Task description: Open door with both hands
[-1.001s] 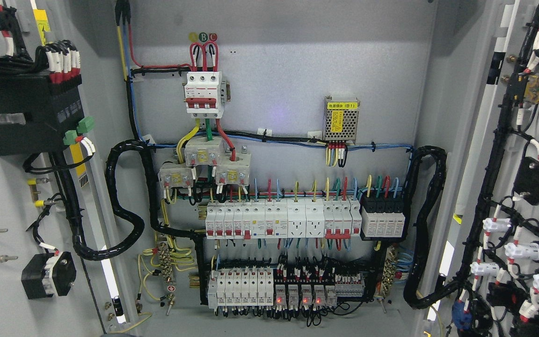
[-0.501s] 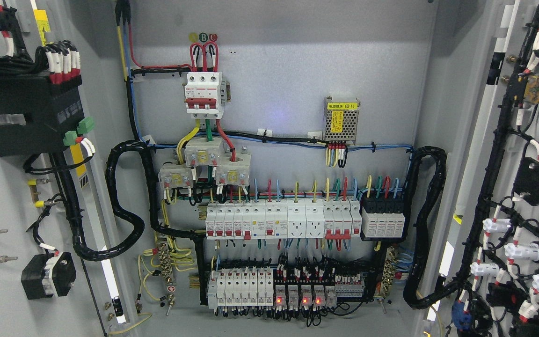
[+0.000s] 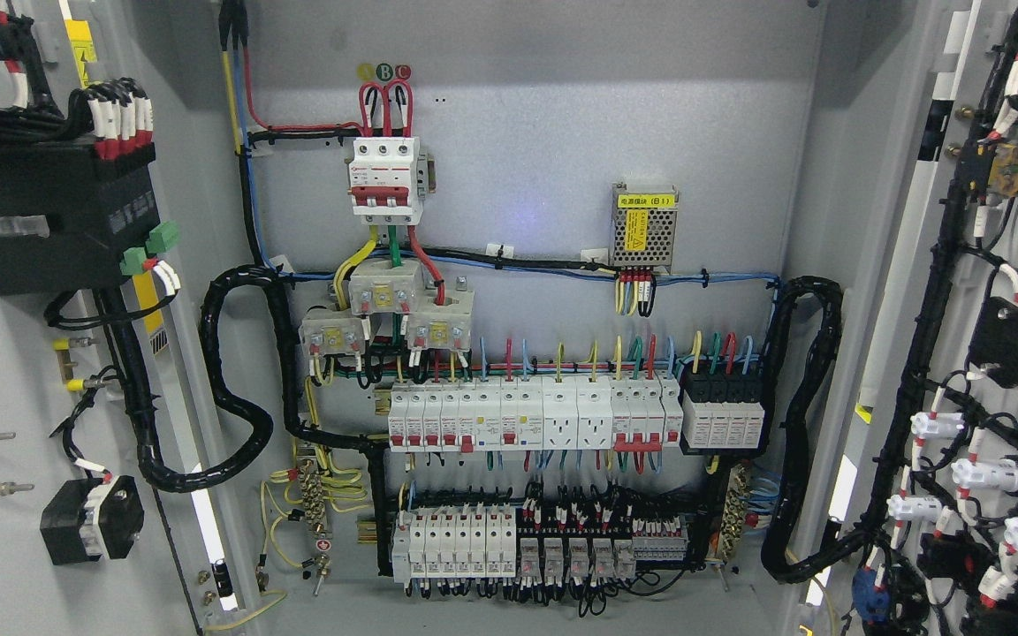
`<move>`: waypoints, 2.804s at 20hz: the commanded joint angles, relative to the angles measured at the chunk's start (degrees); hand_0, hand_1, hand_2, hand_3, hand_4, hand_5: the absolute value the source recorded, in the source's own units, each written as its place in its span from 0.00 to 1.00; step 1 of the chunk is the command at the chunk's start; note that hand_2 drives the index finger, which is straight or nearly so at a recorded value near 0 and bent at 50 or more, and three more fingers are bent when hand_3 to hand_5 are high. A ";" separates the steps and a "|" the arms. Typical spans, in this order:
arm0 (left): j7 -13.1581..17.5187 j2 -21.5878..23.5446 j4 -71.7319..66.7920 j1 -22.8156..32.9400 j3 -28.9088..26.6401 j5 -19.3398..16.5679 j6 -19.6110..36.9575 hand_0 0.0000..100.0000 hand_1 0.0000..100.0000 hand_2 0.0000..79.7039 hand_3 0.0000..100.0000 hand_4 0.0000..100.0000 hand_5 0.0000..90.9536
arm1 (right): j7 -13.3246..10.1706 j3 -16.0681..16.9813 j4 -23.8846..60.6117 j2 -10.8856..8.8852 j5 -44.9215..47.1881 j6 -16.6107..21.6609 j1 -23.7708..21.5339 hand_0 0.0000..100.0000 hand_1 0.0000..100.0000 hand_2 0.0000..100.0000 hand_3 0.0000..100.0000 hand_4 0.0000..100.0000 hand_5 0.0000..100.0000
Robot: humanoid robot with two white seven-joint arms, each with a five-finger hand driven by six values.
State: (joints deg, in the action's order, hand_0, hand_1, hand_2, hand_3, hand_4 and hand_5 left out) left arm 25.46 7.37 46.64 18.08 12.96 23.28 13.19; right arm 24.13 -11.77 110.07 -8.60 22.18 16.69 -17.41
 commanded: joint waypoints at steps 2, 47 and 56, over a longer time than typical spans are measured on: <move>0.74 8.71 44.56 7.67 -2.05 -0.87 6.40 0.12 0.56 0.00 0.00 0.00 0.00 | 0.04 13.79 9.64 -4.67 0.05 6.51 -11.05 0.00 0.50 0.04 0.00 0.00 0.00; 0.82 8.71 72.71 11.81 -25.09 3.43 20.83 0.12 0.56 0.00 0.00 0.00 0.00 | -7.52 17.75 9.73 -7.22 4.54 13.02 -4.12 0.00 0.50 0.04 0.00 0.00 0.00; 1.87 9.33 70.17 11.98 -30.80 13.79 13.71 0.12 0.56 0.00 0.00 0.00 0.00 | -7.61 20.38 9.64 -5.81 4.62 15.66 -5.53 0.00 0.50 0.04 0.00 0.00 0.00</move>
State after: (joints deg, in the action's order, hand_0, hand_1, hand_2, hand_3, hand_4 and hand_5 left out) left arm 26.39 16.39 117.62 30.00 -10.59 29.81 29.31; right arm 16.61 6.23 119.74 -15.92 26.69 32.25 -22.25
